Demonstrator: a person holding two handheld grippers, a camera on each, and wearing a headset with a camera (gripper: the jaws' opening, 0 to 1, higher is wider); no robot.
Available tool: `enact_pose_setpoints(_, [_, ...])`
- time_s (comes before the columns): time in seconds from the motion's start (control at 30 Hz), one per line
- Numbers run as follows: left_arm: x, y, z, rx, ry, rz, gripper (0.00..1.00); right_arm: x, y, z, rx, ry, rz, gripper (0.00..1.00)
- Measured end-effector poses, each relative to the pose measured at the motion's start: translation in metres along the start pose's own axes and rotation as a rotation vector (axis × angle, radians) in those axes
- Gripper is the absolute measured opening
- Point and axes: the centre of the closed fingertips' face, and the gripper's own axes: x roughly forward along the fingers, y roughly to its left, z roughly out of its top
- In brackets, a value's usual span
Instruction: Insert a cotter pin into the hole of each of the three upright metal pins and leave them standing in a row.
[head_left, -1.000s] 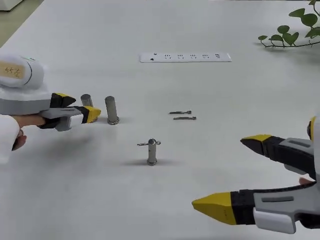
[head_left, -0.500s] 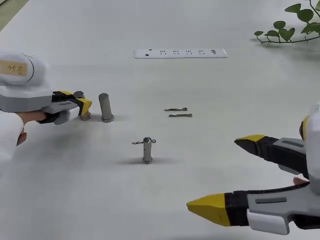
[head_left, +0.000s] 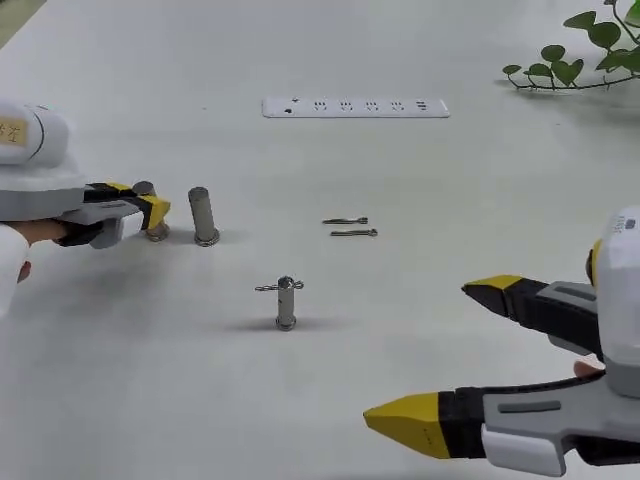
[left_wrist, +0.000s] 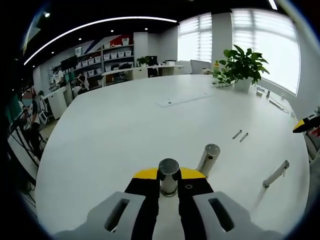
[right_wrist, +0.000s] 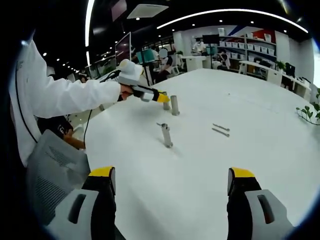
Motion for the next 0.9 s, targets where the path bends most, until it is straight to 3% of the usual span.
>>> enact_pose_setpoints(0.23, [-0.021, -0.006, 0.014, -0.034, -0.032, -0.008, 0.1, -0.002, 0.0, 0.004, -0.005, -0.013, 0.0, 0.91])
enact_pose_setpoints(0.3, [-0.029, -0.013, 0.02, -0.055, -0.05, -0.032, 0.1, -0.003, 0.0, 0.005, -0.008, -0.018, -0.002, 0.91])
enact_pose_setpoints(0.4, [-0.041, -0.024, 0.028, -0.023, -0.067, -0.053, 0.1, -0.005, -0.001, 0.007, -0.011, -0.028, -0.004, 0.9])
enact_pose_setpoints(0.67, [-0.072, -0.064, 0.041, 0.047, -0.089, -0.1, 0.09, -0.013, -0.003, 0.014, -0.027, -0.056, -0.01, 0.9])
enact_pose_setpoints(0.9, [-0.095, -0.102, 0.042, 0.076, -0.089, -0.13, 0.1, -0.019, -0.001, 0.021, -0.039, -0.087, -0.01, 0.9])
